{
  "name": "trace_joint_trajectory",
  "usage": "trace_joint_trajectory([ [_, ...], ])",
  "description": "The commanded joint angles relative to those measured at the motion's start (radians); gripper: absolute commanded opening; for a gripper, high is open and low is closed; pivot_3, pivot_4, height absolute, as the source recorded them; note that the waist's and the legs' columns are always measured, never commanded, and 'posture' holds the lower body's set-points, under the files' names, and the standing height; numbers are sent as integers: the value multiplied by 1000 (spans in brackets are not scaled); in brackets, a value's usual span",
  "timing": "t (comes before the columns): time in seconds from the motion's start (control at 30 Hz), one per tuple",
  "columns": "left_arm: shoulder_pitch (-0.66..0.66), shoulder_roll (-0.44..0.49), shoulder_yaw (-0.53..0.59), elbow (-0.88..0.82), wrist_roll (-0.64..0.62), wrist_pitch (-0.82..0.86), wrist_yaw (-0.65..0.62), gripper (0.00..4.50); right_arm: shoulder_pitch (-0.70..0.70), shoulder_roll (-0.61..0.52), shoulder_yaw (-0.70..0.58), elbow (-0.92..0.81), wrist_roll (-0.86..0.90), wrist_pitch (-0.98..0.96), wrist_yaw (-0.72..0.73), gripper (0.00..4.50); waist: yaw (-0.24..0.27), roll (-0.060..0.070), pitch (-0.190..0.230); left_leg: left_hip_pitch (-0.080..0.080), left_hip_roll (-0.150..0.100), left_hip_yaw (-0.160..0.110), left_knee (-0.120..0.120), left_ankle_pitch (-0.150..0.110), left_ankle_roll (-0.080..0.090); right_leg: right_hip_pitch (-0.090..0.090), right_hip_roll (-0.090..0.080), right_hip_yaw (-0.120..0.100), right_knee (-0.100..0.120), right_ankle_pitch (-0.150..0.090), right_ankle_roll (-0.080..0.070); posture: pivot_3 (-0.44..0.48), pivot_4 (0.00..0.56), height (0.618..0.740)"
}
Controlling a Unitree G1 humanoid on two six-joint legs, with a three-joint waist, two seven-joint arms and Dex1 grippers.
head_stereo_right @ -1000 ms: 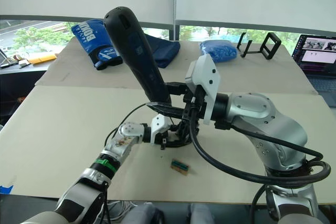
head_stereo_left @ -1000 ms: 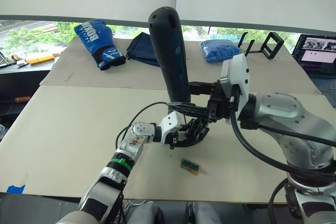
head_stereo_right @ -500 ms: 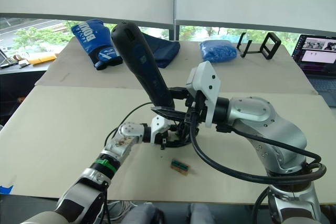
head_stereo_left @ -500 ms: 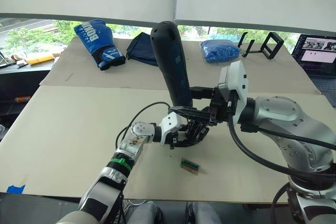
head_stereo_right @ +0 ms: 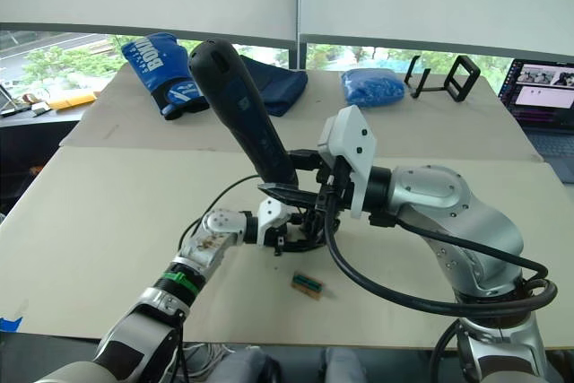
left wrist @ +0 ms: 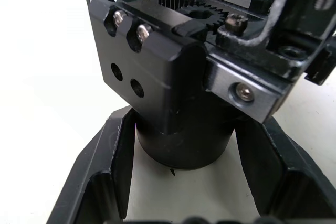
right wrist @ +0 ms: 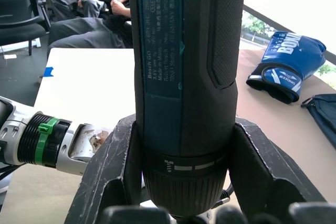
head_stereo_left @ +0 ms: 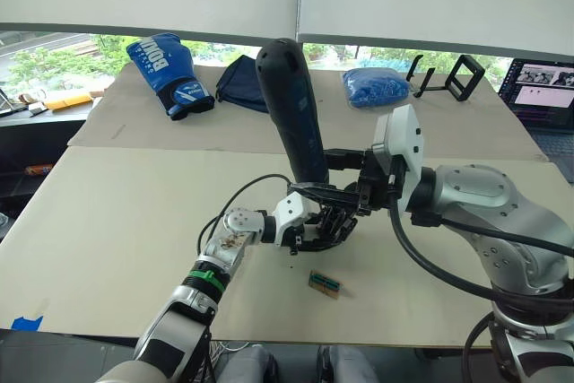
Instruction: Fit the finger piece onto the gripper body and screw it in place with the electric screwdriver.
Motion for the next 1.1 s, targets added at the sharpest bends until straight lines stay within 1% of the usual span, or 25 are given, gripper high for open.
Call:
trace_joint_trajectory([
  [0.03, -30, -11, 15, -37, -24, -18, -2, 2286, 2, 9, -22, -36, 2, -51, -2, 1903, 0, 0, 0, 0, 0, 0, 0, 0, 0, 0, 0, 0, 0, 0, 0, 0, 150, 740],
  [1.1, -27, -8, 17, -47, -27, -12, -1, 2286, 16, 15, -5, -20, -52, -96, 32, 1903, 0, 0, 0, 0, 0, 0, 0, 0, 0, 0, 0, 0, 0, 0, 0, 0, 150, 740],
])
